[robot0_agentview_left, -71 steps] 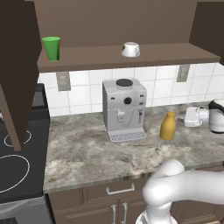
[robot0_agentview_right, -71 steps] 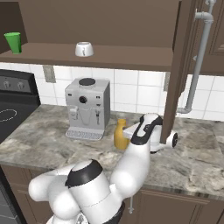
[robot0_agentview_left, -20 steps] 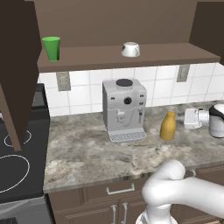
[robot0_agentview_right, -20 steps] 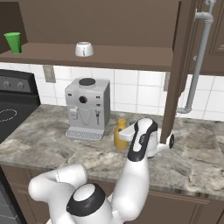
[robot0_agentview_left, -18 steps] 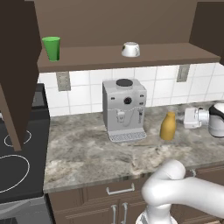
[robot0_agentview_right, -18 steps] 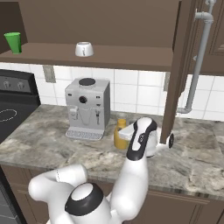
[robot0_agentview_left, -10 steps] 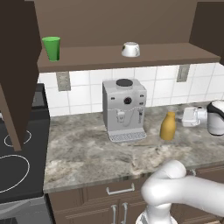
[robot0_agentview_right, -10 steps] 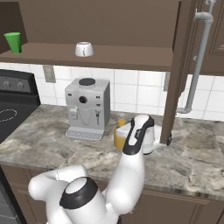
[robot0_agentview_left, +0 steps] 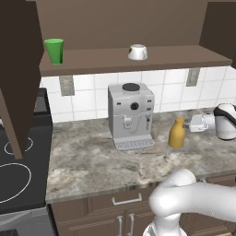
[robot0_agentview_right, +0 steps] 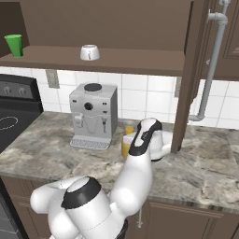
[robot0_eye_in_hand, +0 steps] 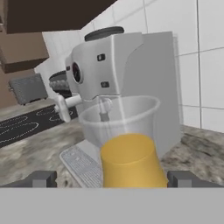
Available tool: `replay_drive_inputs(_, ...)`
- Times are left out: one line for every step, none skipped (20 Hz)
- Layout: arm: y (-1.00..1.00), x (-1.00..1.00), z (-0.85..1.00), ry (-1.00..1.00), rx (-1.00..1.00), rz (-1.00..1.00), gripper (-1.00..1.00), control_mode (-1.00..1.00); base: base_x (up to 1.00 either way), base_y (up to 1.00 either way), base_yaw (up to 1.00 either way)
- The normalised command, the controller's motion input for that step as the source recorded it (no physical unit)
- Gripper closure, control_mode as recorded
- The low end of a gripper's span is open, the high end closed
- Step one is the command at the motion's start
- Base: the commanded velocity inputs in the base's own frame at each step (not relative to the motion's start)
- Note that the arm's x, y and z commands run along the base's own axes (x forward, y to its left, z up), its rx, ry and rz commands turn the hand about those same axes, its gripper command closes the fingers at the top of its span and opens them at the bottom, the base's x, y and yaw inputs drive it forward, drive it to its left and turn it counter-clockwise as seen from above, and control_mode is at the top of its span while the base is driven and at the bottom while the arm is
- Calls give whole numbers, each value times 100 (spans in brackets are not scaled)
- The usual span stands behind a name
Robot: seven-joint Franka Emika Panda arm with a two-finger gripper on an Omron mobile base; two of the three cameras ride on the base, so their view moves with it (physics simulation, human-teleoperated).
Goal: There is a tray on the dining counter. Grab the cup, mug, and pitcher and place them on the tray. The pitcher may be placed next to the tray if it cannot fit the tray.
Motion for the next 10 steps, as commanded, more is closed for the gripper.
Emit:
replay_drive_inputs(0,6,0,7,0,0,-100,-100,0,0,0)
replay_drive_inputs(0,4,0,4,0,0,-100,-100,0,0,0)
replay_drive_inputs(0,3,0,3,0,0,-100,-100,0,0,0)
replay_drive_inputs(-1,1,0,3,0,0,-100,-100,0,0,0)
replay_drive_inputs(-1,0,0,2,0,0,-100,-100,0,0,0)
replay_drive_inputs(0,0,0,2,0,0,-100,-100,0,0,0)
replay_drive_inputs(-1,0,0,0,0,0,-100,-100,0,0,0)
replay_drive_inputs(-3,0,0,0,0,0,-100,-100,0,0,0)
replay_drive_inputs(-2,0,0,0,0,0,-100,-100,0,0,0)
replay_drive_inputs(0,0,0,0,0,0,-100,-100,0,0,0)
